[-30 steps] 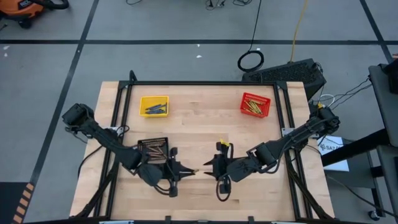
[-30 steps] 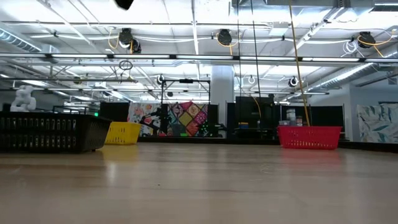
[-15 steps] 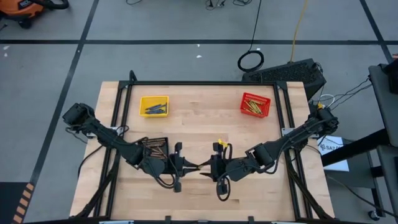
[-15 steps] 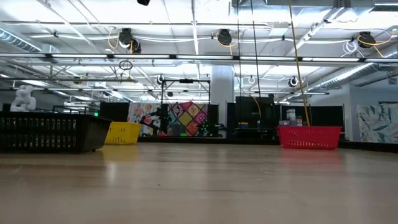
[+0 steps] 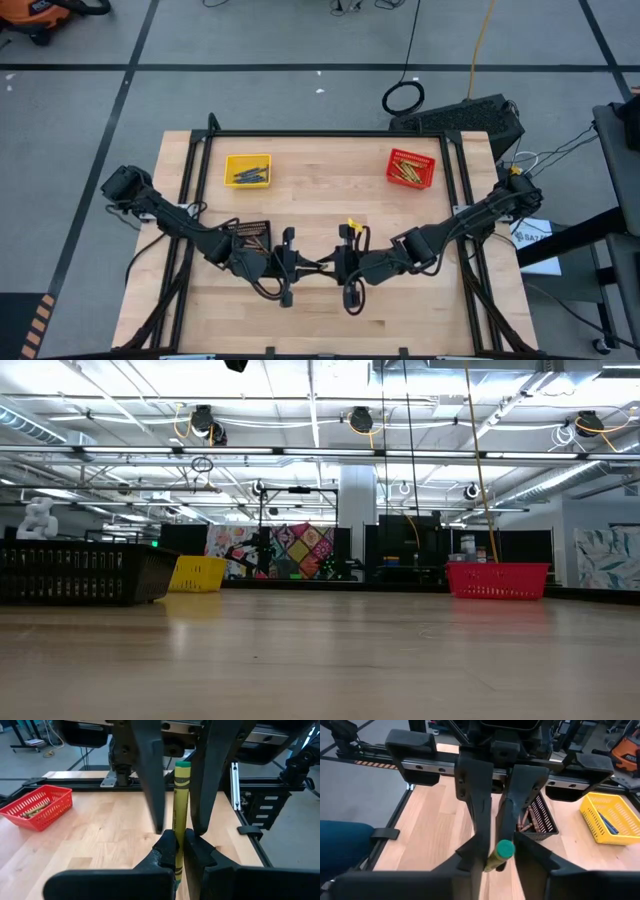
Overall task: Sort crayons
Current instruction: Put the green crayon into the red bin
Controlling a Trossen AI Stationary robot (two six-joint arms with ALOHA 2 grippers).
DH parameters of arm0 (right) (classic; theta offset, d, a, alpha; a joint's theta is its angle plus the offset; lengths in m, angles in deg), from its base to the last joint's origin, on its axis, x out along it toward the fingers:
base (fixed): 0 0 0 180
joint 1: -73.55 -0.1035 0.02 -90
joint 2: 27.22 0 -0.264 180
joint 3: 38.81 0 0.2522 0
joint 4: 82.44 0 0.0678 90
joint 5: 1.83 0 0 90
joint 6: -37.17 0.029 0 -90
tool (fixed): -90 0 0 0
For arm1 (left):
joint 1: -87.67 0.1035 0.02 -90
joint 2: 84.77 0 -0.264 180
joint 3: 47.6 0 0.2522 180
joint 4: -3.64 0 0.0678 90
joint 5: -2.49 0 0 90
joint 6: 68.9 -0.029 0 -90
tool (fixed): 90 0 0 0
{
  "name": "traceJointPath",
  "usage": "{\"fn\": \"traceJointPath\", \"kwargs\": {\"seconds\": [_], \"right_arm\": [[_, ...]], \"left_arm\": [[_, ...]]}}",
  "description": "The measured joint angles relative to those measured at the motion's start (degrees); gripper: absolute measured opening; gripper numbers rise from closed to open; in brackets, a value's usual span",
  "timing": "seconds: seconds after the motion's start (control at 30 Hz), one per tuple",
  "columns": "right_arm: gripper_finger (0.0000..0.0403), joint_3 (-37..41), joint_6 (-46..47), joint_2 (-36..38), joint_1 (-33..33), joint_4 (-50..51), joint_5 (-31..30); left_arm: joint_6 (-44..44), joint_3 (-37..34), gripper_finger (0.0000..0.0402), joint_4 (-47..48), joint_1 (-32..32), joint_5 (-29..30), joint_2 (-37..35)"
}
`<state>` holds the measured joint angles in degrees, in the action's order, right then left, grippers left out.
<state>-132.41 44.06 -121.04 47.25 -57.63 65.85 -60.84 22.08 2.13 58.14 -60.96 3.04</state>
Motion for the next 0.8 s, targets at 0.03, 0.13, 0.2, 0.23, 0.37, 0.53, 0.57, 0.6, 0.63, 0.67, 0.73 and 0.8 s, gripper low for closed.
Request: {"fn": "traceJointPath", "kwargs": {"seconds": [0.03,0.13,0.2,0.23,0.37,0.53,0.57,0.6,0.63,0.67,0.73,0.8], "right_arm": [[0.0074,0.0,0.0,0.0,0.0,0.0,0.0],[0.0029,0.0,0.4,0.0,0.0,0.3,0.1],[0.0010,0.0,1.4,0.0,0.0,0.4,0.1],[0.0009,0.0,1.4,0.0,0.0,0.4,0.1],[0.0014,0.0,1.6,0.0,0.0,1.0,0.1],[0.0005,0.0,2.0,-0.1,0.0,1.4,-0.2],[0.0005,0.0,2.0,0.0,0.0,1.8,-0.2],[0.0005,0.0,2.1,0.1,0.0,2.1,-0.3],[0.0005,0.0,2.3,0.1,0.0,2.4,-0.4],[0.0004,0.0,2.5,0.2,0.0,2.4,-0.5],[0.0003,0.0,2.7,0.2,0.0,2.4,-0.5],[0.0002,0.0,2.8,0.2,0.0,2.5,-0.5]], "left_arm": [[0.0,0.0,0.0008,0.0,0.0,0.0,0.0],[0.0,0.0,0.0008,0.1,0.0,0.0,0.0],[-0.1,0.0,0.0008,0.3,0.0,0.0,0.0],[-0.1,0.0,0.0008,0.4,0.0,0.0,0.0],[0.0,0.0,0.0008,0.8,0.0,0.1,0.0],[0.0,0.0,0.0008,2.4,0.0,1.1,0.0],[0.1,0.0,0.0008,2.8,0.0,1.6,0.0],[0.2,0.0,0.0008,3.0,0.0,2.0,0.0],[0.3,0.0,0.0008,3.2,0.0,2.3,0.0],[0.3,0.0,0.0009,3.2,0.0,2.4,0.0],[0.4,0.0,0.0014,3.2,0.0,2.4,0.0],[0.4,0.0,0.0023,3.3,0.2,2.4,0.0]]}}
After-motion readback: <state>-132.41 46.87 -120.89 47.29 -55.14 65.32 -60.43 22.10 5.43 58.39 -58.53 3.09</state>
